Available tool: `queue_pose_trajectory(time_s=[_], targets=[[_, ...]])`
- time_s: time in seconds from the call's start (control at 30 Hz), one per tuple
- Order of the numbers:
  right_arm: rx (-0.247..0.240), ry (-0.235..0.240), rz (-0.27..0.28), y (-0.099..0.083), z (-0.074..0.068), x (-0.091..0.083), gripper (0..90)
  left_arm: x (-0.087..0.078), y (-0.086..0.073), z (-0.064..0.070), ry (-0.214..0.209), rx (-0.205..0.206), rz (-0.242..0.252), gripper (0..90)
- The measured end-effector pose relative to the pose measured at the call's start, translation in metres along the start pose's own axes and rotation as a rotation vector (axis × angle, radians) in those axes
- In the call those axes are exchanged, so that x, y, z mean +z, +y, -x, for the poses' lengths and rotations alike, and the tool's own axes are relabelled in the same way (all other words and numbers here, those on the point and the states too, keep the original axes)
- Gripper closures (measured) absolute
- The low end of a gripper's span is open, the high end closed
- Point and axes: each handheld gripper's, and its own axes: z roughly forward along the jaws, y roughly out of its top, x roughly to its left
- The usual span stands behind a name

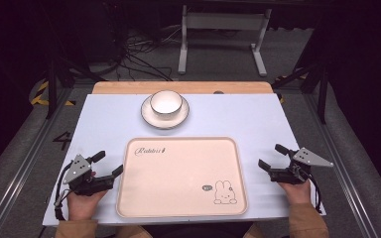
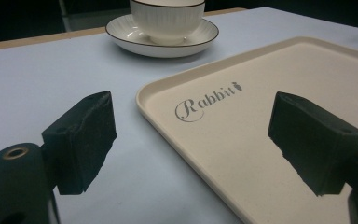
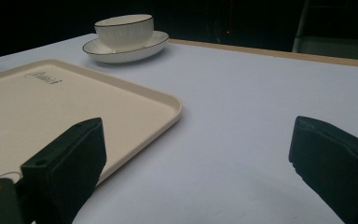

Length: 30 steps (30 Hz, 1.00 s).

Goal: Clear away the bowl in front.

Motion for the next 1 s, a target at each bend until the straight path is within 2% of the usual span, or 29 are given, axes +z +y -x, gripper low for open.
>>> queue_pose_trajectory(time_s=[0.17, 0.3, 0.43, 0.6, 1.0], targets=[[-0.018, -0.001, -0.013, 0.000, -0.001, 0.001, 3.9, -0.002, 0.000, -0.001, -0.011, -0.025, 0.018, 15.9], [-0.016, -0.012, -0.020, 0.001, -0.002, 0.002, 3.2, -0.001, 0.002, -0.002, -0.015, -0.045, 0.013, 15.9], [-0.020, -0.007, -0.023, 0.001, -0.002, 0.002, 4.2, -0.002, 0.007, -0.001, -0.044, -0.070, 0.017, 15.9], [-0.020, -0.007, -0.024, 0.001, -0.002, 0.002, 4.1, -0.003, 0.019, 0.002, -0.032, -0.035, 0.004, 16.0], [-0.026, 0.003, -0.033, 0.001, -0.002, 0.003, 5.1, -0.001, 0.049, 0.006, -0.025, -0.027, 0.011, 16.0]])
